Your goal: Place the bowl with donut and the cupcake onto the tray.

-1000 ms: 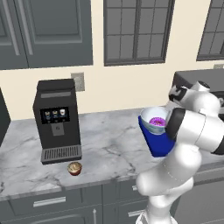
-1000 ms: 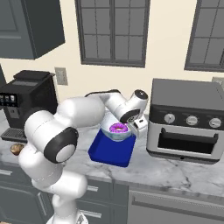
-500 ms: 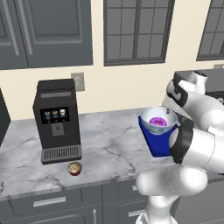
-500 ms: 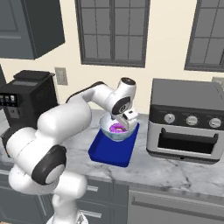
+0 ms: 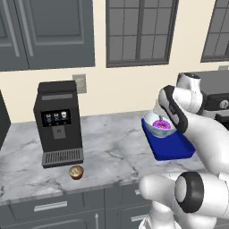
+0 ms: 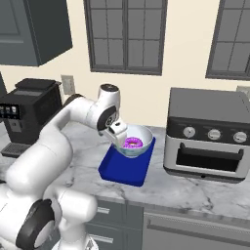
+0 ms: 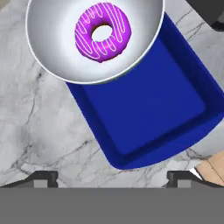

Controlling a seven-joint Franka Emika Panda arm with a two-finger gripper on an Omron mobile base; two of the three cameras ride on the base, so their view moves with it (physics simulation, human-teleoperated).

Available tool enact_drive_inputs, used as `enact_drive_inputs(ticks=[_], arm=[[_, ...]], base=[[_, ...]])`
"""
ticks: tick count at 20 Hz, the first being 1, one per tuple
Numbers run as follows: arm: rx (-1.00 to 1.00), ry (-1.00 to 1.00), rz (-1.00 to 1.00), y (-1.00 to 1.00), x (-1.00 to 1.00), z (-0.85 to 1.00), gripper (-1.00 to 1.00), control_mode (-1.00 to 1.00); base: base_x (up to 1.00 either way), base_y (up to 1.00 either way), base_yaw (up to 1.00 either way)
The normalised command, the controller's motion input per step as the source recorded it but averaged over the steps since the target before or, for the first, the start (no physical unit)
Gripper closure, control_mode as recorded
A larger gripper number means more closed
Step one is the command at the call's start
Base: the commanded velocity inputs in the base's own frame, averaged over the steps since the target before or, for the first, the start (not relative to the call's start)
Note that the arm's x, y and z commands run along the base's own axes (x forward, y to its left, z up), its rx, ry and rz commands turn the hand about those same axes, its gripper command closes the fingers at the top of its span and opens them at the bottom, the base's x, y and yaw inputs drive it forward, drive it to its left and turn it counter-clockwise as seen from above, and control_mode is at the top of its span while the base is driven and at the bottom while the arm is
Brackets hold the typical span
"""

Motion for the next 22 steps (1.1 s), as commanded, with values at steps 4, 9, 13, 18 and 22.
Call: enact_drive_inputs(ticks=[4,9,13,18,22], arm=[[-0.01,-0.03,0.28,0.82,-0.37,-0.16,-1.00,-1.00],[-0.06,0.00,0.28,0.81,-0.40,-0.02,-1.00,-1.00],[-0.08,0.04,0.31,0.83,-0.21,0.00,-1.00,-1.00],[-0.12,0.01,0.29,0.87,-0.20,-0.14,-1.00,-1.00],[-0.04,0.08,0.29,0.85,-0.14,-0.20,-1.00,-1.00]], base=[[0.00,0.00,0.00],[0.00,0.00,0.00],[0.00,0.00,0.00],[0.00,0.00,0.00],[0.00,0.00,0.00]])
